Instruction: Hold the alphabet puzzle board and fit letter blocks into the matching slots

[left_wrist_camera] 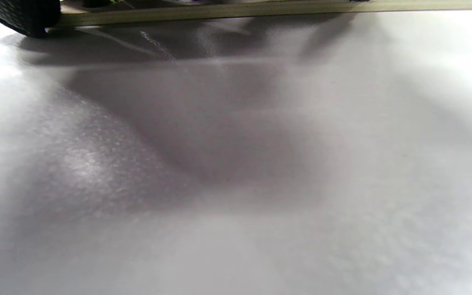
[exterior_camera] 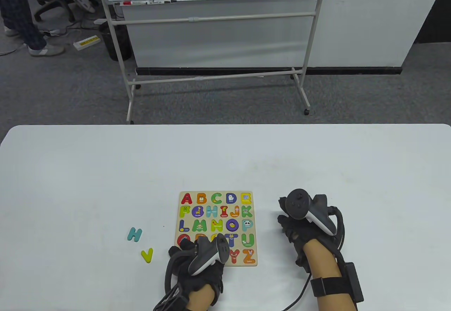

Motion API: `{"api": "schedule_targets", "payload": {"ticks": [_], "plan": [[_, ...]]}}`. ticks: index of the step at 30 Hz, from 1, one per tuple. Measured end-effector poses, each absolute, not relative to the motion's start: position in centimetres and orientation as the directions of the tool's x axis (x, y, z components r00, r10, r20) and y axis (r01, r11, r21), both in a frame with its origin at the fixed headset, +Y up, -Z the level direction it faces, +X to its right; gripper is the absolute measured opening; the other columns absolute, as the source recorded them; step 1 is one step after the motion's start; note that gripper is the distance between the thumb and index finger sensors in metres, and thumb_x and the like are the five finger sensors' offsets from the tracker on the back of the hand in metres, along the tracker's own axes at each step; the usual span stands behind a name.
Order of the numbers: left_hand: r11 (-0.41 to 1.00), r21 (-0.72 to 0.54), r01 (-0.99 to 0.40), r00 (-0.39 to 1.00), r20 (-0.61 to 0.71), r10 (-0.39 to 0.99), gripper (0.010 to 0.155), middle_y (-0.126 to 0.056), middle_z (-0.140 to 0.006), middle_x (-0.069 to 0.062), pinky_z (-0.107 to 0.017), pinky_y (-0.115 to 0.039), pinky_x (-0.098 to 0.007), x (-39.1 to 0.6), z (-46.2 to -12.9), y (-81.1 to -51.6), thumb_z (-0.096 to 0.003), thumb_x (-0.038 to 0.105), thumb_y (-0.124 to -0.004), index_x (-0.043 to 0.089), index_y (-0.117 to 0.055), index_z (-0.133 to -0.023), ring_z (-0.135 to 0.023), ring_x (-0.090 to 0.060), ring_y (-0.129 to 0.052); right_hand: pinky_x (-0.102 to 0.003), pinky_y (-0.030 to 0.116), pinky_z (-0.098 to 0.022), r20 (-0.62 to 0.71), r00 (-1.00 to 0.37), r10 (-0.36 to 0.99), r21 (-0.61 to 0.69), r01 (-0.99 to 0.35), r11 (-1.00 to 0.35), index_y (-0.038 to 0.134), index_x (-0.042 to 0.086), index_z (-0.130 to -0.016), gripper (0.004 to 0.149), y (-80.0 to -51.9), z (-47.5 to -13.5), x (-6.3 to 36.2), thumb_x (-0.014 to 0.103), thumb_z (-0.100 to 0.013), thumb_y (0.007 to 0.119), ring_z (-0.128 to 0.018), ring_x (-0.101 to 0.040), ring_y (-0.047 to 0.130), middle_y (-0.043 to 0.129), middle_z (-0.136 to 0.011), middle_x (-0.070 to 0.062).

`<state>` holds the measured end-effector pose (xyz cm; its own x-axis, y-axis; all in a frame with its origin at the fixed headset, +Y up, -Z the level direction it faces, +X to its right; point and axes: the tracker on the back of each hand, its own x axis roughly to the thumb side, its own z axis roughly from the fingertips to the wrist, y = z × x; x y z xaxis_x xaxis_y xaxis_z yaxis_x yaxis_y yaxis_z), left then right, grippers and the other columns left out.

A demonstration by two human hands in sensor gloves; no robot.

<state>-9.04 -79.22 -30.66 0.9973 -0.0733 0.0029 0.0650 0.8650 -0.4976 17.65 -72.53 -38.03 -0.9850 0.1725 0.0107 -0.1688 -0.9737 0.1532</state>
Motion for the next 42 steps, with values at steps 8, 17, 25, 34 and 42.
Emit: {"api": "schedule_targets", "payload": {"ticks": [8, 17, 25, 34, 42], "plan": [[0.864, -0.498, 0.070, 0.997, 0.004, -0.079, 0.084, -0.023, -0.101, -0.046, -0.055, -0.063, -0.074, -9.0, -30.6, -79.2, -0.0501, 0.056, -0.047, -0.003, -0.022, -0.105, -0.087, -0.079, -0.039, -0.066, 0.055, -0.070, 0.042, -0.997, 0.068, 0.153, -0.061, -0.986, 0.071, 0.020, -0.105, 0.069, -75.3, -37.2, 17.6, 0.039, -0.042, 0.093, -0.099, -0.040, 0.076, 0.073, -0.109, -0.009], [0.864, -0.499, 0.070, 0.997, 0.002, -0.080, 0.084, -0.023, -0.101, -0.046, -0.056, -0.063, -0.073, -9.0, -30.6, -79.2, -0.0501, 0.056, -0.046, -0.002, -0.022, -0.105, -0.088, -0.079, -0.039, -0.064, 0.057, -0.070, 0.075, -0.997, 0.025, 0.152, -0.014, -0.988, 0.074, 0.018, -0.102, 0.066, -76.5, -37.4, 16.7, 0.037, -0.041, 0.093, -0.097, -0.040, 0.076, 0.076, -0.107, -0.010], [0.863, -0.500, 0.068, 0.997, 0.001, -0.078, 0.084, -0.023, -0.101, -0.046, -0.056, -0.063, -0.073, -9.0, -30.6, -79.2, -0.0501, 0.056, -0.046, -0.002, -0.022, -0.105, -0.087, -0.079, -0.039, -0.063, 0.060, -0.069, 0.069, -0.997, 0.018, 0.122, -0.010, -0.992, 0.080, 0.018, -0.098, 0.059, -76.8, -37.8, 16.3, 0.031, -0.041, 0.093, -0.093, -0.037, 0.082, 0.081, -0.102, -0.012], [0.863, -0.501, 0.063, 0.997, -0.001, -0.073, 0.084, -0.023, -0.101, -0.046, -0.055, -0.062, -0.074, -9.0, -30.6, -79.2, -0.0502, 0.056, -0.046, -0.002, -0.021, -0.105, -0.087, -0.079, -0.038, -0.061, 0.065, -0.066, 0.077, -0.997, 0.014, 0.112, -0.005, -0.994, 0.082, 0.015, -0.095, 0.060, -76.8, -38.3, 16.1, 0.032, -0.040, 0.096, -0.083, -0.038, 0.088, 0.086, -0.097, -0.014], [0.864, -0.500, 0.065, 0.997, 0.000, -0.075, 0.084, -0.023, -0.101, -0.046, -0.056, -0.062, -0.074, -9.0, -30.6, -79.3, -0.0502, 0.056, -0.046, -0.002, -0.021, -0.105, -0.088, -0.079, -0.038, -0.063, 0.063, -0.066, 0.068, -0.997, 0.036, 0.138, -0.026, -0.990, 0.078, 0.011, -0.096, 0.062, -76.7, -38.3, 16.0, 0.033, -0.040, 0.095, -0.081, -0.040, 0.086, 0.083, -0.095, -0.018]]}}
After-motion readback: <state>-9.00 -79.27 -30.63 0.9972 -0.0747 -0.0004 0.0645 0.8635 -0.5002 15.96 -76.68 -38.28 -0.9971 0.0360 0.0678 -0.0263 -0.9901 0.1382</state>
